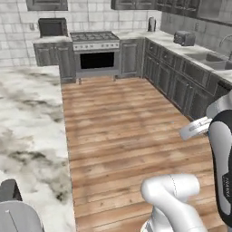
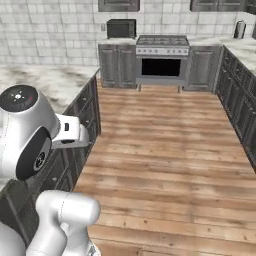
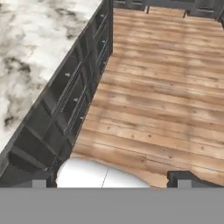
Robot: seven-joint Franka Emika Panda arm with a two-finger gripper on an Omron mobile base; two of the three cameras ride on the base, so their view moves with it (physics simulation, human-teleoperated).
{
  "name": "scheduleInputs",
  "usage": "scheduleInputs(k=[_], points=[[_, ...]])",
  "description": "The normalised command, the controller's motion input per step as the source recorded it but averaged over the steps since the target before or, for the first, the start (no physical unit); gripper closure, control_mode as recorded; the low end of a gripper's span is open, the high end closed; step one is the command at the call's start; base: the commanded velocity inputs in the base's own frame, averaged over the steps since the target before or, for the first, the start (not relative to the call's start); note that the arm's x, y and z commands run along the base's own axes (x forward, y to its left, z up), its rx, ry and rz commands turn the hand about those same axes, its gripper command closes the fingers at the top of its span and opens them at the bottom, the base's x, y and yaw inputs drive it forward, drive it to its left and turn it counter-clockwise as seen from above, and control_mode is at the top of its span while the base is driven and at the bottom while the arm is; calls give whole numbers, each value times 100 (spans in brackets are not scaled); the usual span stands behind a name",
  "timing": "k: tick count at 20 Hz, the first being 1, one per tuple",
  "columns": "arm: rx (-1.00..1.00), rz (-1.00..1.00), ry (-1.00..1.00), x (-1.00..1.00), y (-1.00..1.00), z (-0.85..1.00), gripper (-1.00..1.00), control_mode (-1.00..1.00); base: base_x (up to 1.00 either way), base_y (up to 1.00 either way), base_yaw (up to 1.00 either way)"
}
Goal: Grab the lime and lemon wedge from the fridge, place them in the blender, close the lid, and turn on the blender to create a marinade.
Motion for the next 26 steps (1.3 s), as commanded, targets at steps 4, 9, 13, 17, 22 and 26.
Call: scheduleInputs(k=[4,9,13,17,22,26], points=[[0,0,0,0,0,0,-100,100,0,1,-72],[0,0,0,0,0,0,-100,100,0,9,-70],[0,0,0,0,0,0,-100,100,0,14,-69],[0,0,0,0,0,0,-100,100,6,7,-70],[0,0,0,0,0,0,-100,100,29,1,-70],[0,0,0,0,0,0,-100,100,67,1,-64]])
